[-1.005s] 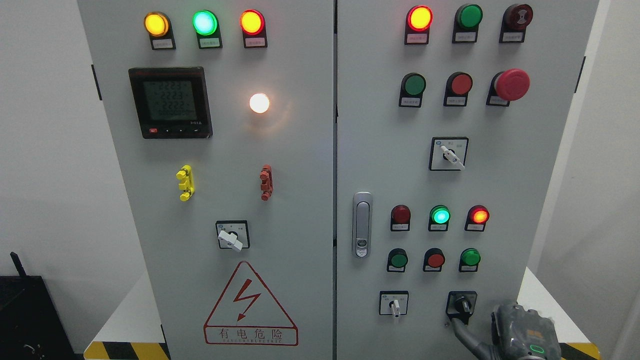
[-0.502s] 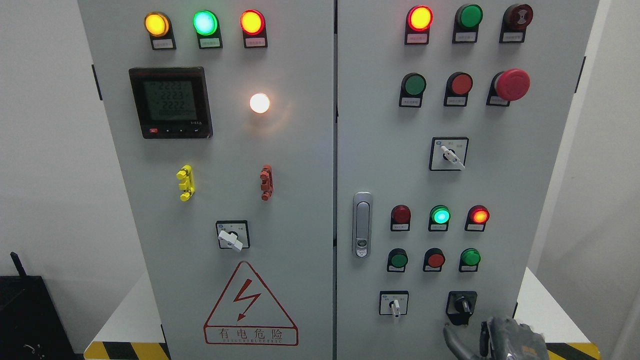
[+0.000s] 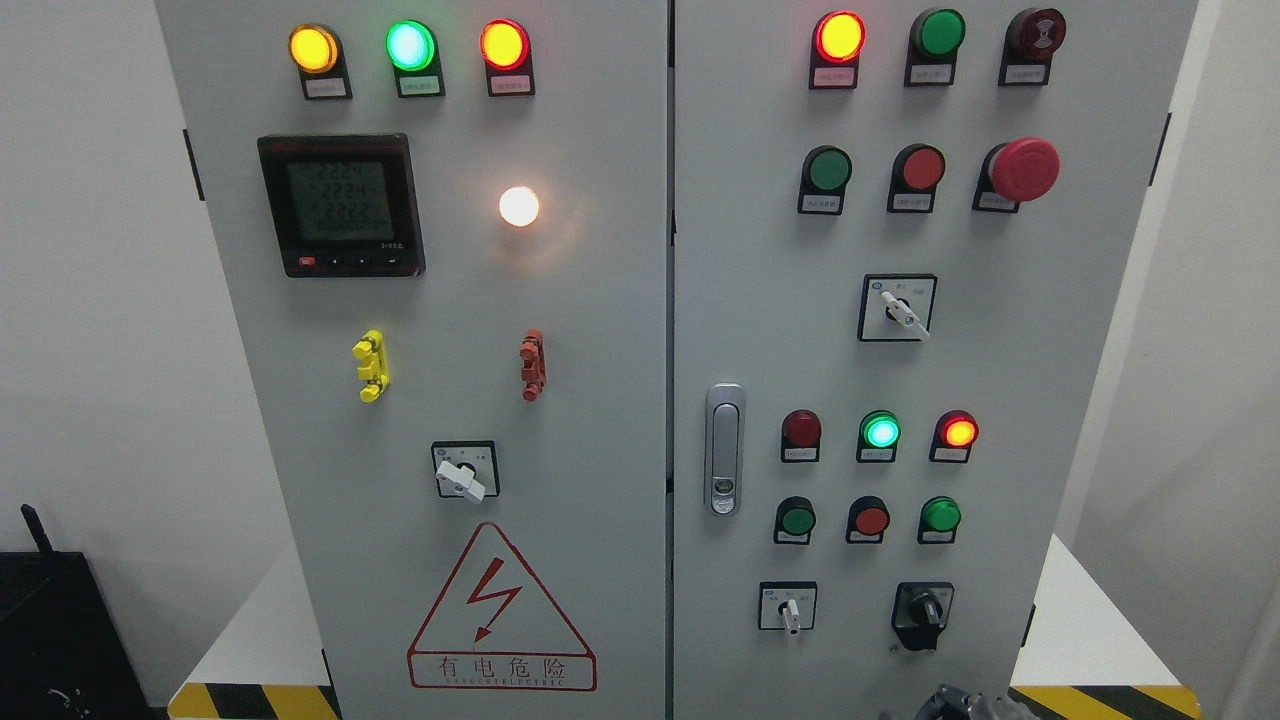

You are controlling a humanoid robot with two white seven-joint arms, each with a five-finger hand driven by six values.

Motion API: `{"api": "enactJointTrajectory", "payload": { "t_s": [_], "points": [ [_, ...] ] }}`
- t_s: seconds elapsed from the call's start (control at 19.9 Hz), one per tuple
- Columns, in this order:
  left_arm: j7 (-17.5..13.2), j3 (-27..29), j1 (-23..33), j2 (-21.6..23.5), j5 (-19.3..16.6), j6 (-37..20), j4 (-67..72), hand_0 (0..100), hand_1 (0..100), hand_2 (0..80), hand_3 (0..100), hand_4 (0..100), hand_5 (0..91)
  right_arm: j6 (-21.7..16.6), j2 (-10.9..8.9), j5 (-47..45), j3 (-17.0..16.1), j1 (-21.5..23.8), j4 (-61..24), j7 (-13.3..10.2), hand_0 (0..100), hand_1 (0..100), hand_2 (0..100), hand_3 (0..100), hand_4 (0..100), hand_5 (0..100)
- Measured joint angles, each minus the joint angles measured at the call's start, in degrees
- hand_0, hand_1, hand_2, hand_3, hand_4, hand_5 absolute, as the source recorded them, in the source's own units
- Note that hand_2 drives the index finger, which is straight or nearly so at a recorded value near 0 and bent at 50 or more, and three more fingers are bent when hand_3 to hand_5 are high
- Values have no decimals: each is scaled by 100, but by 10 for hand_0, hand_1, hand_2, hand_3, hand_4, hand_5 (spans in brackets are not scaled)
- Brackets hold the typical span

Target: Flip black knob to close circuit

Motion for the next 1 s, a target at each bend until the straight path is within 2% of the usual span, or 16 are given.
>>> {"api": "enactJointTrajectory", "payload": {
  "t_s": [0.05, 0.15, 0.3, 0.5, 0.75, 1.0],
  "points": [
    [0, 0, 0, 0, 0, 0, 0, 0, 0, 0, 49, 24, 0, -89, 16, -377, -43, 101, -29, 96, 0, 0, 0, 84, 87, 0],
    [0, 0, 0, 0, 0, 0, 0, 0, 0, 0, 49, 24, 0, -212, 45, -1120, -130, 333, -87, 267, 0, 0, 0, 46, 47, 0],
    [0, 0, 0, 0, 0, 0, 0, 0, 0, 0, 49, 24, 0, -335, 72, -2194, -223, 656, -149, 558, 0, 0, 0, 18, 27, 0],
    [0, 0, 0, 0, 0, 0, 0, 0, 0, 0, 49, 25, 0, -393, 93, -3250, -322, 1006, -211, 717, 0, 0, 0, 11, 18, 0],
    [0, 0, 0, 0, 0, 0, 0, 0, 0, 0, 49, 23, 0, -403, 105, -3977, -399, 1266, -254, 970, 0, 0, 0, 9, 17, 0],
    [0, 0, 0, 0, 0, 0, 0, 0, 0, 0, 49, 23, 0, -405, 111, -4277, -431, 1395, -279, 1075, 0, 0, 0, 20, 28, 0]
  ]
}}
